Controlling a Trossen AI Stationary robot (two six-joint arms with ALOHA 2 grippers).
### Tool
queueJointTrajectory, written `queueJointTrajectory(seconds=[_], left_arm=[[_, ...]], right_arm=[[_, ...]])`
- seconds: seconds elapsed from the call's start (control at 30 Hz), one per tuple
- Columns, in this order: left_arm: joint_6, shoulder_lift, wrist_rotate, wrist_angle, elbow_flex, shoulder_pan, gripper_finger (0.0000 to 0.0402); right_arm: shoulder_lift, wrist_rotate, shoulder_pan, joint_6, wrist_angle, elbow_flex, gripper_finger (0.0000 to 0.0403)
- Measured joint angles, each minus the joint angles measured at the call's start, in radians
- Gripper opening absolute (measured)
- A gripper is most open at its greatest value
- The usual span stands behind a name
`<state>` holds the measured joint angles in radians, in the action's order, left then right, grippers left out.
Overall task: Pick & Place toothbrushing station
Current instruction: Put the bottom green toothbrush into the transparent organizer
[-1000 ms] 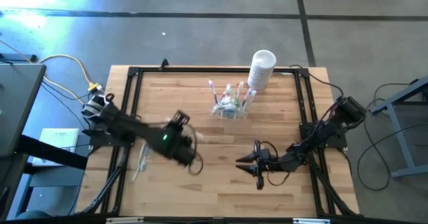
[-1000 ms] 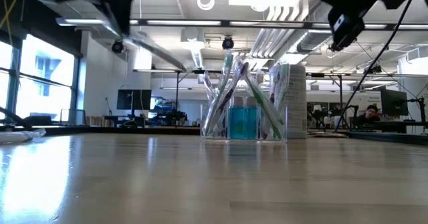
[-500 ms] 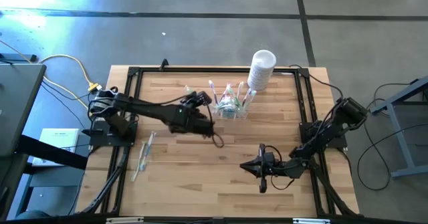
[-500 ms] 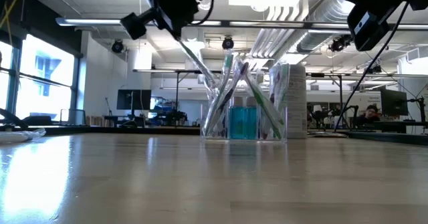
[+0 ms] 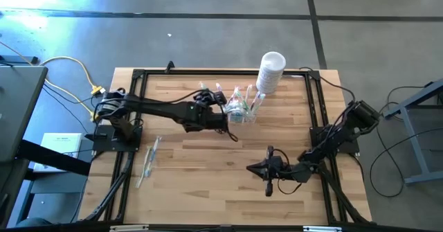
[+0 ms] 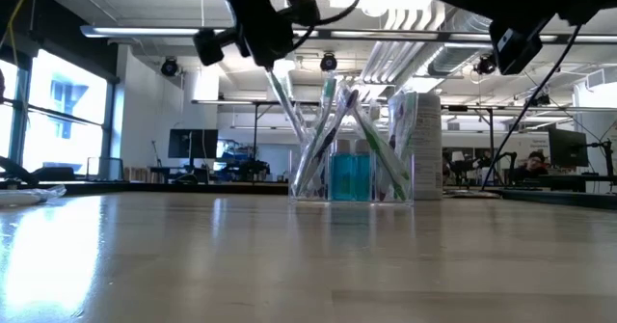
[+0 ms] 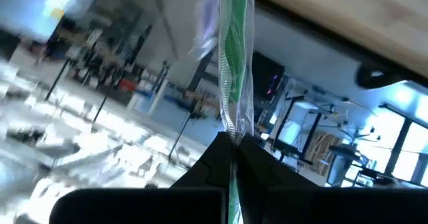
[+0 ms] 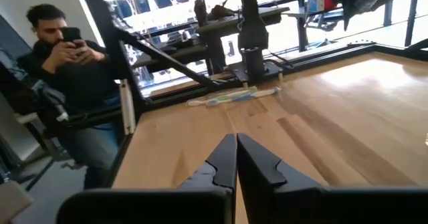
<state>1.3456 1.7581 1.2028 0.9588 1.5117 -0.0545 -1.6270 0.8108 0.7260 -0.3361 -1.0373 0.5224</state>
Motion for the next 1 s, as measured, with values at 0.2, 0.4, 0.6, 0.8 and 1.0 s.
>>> queueJointTrajectory(seconds=[0.2, 0.4, 0.6, 0.8, 1.0], left_arm=[[0.043, 0.058, -0.008, -0.036, -0.004, 0.031, 0.0], [0.063, 0.123, -0.016, -0.082, -0.002, 0.063, 0.0], [0.077, 0.142, -0.1, -0.12, -0.003, 0.064, 0.0], [0.108, 0.147, -0.162, -0.18, -0.002, 0.064, 0.0014], [0.115, 0.147, -0.254, -0.207, -0.002, 0.068, 0.0041]], right_arm=[[-0.001, -0.003, -0.031, -0.032, 0.05, 0.0, 0.0003], [-0.001, -0.003, -0.034, -0.043, 0.073, 0.0, 0.0003], [-0.001, -0.006, -0.035, -0.037, 0.1, 0.0, 0.0003], [-0.001, -0.006, -0.035, -0.019, 0.12, 0.0, 0.0003], [-0.001, -0.006, -0.035, 0.041, 0.132, 0.0, 0.0003]])
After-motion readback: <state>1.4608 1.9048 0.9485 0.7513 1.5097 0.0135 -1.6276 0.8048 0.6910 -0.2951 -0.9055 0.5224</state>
